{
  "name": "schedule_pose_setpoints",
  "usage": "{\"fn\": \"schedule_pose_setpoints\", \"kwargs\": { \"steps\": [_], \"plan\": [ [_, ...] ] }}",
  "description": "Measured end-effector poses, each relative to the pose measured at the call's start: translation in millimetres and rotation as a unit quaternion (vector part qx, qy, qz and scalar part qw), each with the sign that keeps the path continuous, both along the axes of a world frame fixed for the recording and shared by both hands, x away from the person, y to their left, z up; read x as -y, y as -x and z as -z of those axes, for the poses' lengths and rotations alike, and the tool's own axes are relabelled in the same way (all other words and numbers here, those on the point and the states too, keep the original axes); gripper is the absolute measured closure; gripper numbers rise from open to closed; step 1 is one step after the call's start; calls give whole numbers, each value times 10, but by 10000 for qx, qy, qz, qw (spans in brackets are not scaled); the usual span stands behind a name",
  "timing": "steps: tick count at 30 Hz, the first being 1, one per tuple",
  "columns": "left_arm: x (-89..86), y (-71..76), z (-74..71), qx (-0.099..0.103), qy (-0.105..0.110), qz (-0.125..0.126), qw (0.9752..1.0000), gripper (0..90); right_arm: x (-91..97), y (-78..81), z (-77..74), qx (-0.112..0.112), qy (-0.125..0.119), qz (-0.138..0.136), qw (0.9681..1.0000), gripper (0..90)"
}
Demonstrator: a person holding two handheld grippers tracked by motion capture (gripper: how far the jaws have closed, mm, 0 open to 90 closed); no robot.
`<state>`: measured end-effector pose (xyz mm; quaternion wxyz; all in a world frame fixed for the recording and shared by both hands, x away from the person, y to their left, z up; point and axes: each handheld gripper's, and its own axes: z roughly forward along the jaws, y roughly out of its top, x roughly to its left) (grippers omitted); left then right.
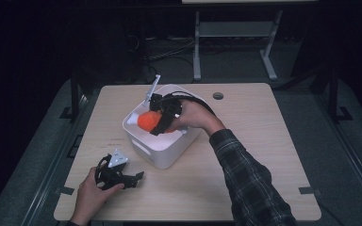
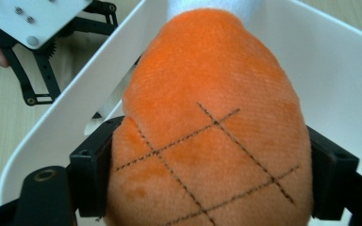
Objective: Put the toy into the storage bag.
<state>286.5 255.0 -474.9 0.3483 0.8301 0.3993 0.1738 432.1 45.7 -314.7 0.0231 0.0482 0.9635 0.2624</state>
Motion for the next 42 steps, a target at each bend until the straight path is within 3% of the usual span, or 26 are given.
{"fn": "schedule_pose_setpoints", "kwargs": {
  "steps": [16, 25, 35, 42],
  "plan": [
    [1, 1, 0, -5, 9, -2, 10000, 127, -103, -5, 120, -92, 64, 44, 9999, 137],
    [1, 1, 0, -1, 3, -2, 10000, 127, -80, -1, 80, -66, -137, 168, 9997, 132],
    [2, 0, 3, 9, 10, -6, 10000, 127, 209, 72, -42, -1, -415, 384, 9984, 122],
    [3, 1, 3, 14, 27, -20, 10000, 127, 524, 143, -138, 72, -675, 632, 9957, 111]
  ]
}}
